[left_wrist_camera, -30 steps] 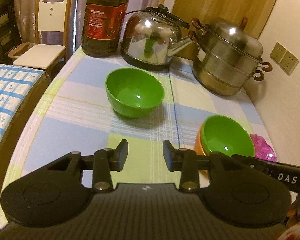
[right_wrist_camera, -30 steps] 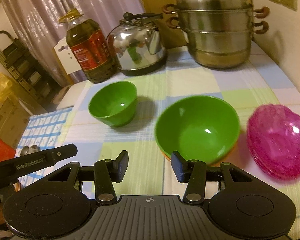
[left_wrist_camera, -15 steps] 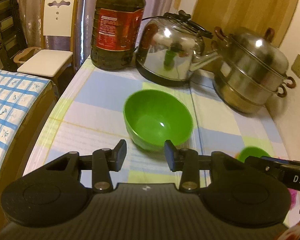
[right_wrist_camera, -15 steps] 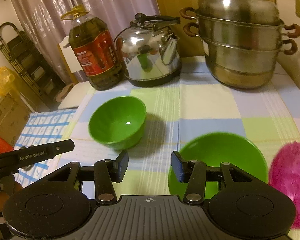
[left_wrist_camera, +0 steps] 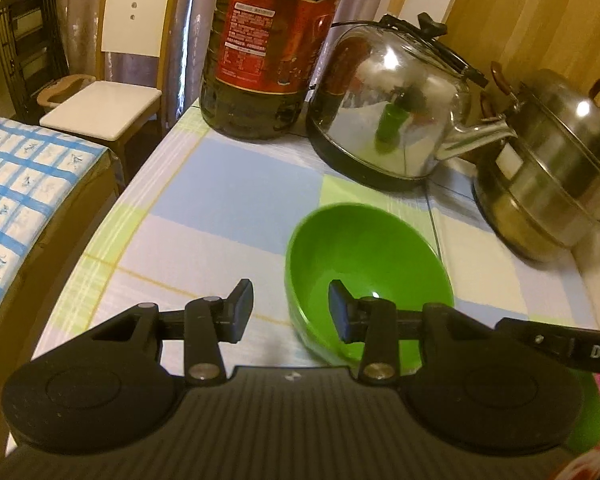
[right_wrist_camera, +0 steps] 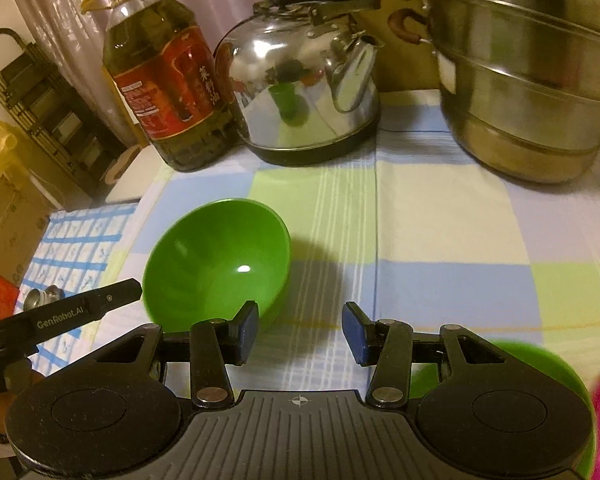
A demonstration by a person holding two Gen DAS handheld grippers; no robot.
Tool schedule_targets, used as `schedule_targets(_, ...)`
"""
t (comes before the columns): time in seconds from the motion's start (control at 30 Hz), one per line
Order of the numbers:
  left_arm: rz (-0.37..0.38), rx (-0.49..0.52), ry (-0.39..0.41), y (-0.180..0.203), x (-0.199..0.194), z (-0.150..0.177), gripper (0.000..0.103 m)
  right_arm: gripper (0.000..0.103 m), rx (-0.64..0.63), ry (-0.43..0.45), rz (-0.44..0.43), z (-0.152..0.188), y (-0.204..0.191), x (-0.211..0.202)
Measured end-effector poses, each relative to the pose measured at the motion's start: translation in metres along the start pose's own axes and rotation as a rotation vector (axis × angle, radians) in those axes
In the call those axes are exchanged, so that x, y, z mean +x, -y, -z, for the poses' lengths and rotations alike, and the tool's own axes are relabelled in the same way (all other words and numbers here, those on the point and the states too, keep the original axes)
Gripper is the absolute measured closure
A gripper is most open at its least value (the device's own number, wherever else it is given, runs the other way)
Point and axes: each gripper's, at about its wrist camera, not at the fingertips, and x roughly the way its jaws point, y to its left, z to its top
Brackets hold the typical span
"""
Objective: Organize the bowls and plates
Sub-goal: 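Move both tools to the small green bowl, then close both tools on the rim of the small green bowl, then lift the small green bowl with both tools toward the stacked bowls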
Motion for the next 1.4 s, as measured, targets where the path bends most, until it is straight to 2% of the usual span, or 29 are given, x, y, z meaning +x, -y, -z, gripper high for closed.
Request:
schedule_targets(0.33, 0.025, 0.009, -0.045, -0.005, 0.037, -0.008, 0.067, 0.056, 0.047, -0.051, -0.016, -0.028, 0.004, 0.057)
schedule_targets(0.53, 0.024, 0.014, -0.073, -0.008, 0.049, -0.010, 0.075, 0.056, 0.058, -0.101, -0.005, -0.029, 0.003, 0.082)
schedule_targets(0.57, 0.027, 0.014, -0.076, -0.008, 0.051, -0.010, 0.077, 0.058, 0.060, -0.110, -0.010, -0.028, 0.002, 0.085)
schedule_targets(0.63, 0.021, 0.017, -0.079, -0.008, 0.052, -0.010, 0.080, 0.067, 0.056, -0.119, -0.013, -0.027, 0.000, 0.089)
schedule_targets(0.73, 0.021, 0.017, -0.087, -0.008, 0.055, -0.010, 0.087, 0.074, 0.057, -0.123, -0.009, -0.026, 0.000, 0.092)
schedule_targets(0.93, 0.031, 0.021, -0.084, -0.007, 0.055, -0.010, 0.092, 0.092, 0.067, -0.123, -0.017, -0.025, 0.001, 0.096)
schedule_targets(1.2, 0.028, 0.034, -0.075, -0.002, 0.045, -0.010, 0.096, 0.093, 0.076, -0.109, -0.004, -0.021, -0.002, 0.092)
schedule_targets(1.4, 0.032, 0.057, -0.069, 0.004, 0.026, -0.004, 0.096, 0.093, 0.076, -0.094, -0.007, -0.016, -0.003, 0.074)
